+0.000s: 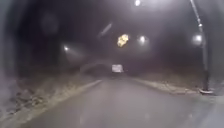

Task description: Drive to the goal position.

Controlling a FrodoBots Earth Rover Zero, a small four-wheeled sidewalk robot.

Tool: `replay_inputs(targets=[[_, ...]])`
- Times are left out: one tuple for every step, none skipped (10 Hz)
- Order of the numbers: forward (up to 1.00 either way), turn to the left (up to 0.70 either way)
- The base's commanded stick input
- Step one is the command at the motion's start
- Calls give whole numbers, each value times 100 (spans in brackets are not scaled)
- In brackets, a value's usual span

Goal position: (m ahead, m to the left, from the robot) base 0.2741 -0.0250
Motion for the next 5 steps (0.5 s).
replay_inputs(targets=[[100, 7], [100, 8], [100, 8], [100, 8], [100, 8]])
